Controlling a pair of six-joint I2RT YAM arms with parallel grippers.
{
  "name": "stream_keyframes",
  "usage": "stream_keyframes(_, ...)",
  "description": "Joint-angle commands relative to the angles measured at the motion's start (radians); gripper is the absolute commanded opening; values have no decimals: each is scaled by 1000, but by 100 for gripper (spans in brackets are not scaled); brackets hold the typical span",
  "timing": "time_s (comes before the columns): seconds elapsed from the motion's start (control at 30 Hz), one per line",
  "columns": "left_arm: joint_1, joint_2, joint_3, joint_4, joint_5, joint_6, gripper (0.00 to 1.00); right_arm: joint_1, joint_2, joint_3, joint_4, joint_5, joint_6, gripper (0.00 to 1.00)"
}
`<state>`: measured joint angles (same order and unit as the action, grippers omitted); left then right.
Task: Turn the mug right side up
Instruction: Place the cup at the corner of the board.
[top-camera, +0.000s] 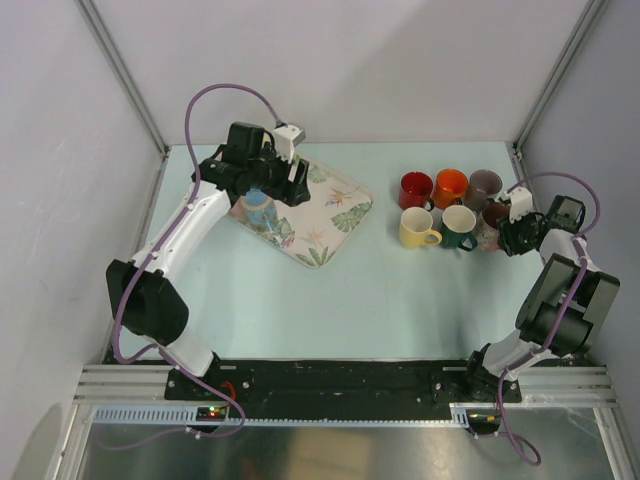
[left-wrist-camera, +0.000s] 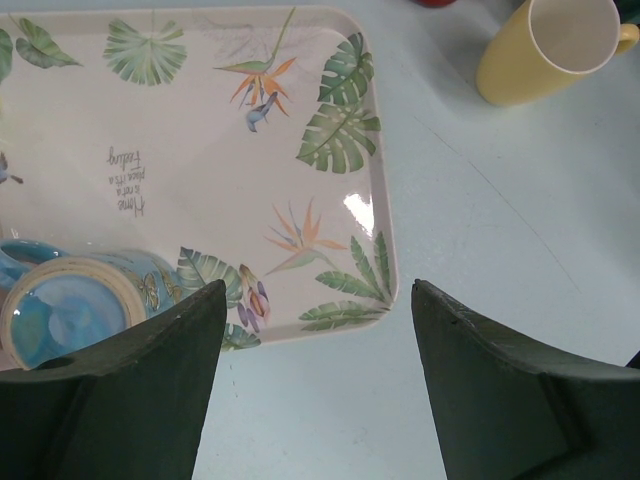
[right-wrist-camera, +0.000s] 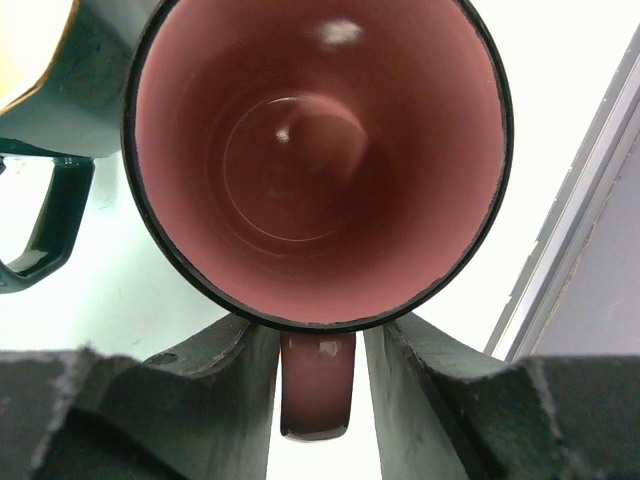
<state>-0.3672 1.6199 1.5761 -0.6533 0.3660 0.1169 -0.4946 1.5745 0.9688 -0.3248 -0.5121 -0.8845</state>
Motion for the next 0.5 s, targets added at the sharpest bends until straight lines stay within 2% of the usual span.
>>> stream_keyframes(0.0,-10,-26,2,19,-5,19,79,16,6,8,64,-4,-10,42)
stream_keyframes(0.27,-14,-24,-6,19,-5,17,78,60,24,12,91,18,-13,42)
stream_keyframes(0.47,-15,-33,-21,18,-19,29,78,55,20,26,46,33,-44,45)
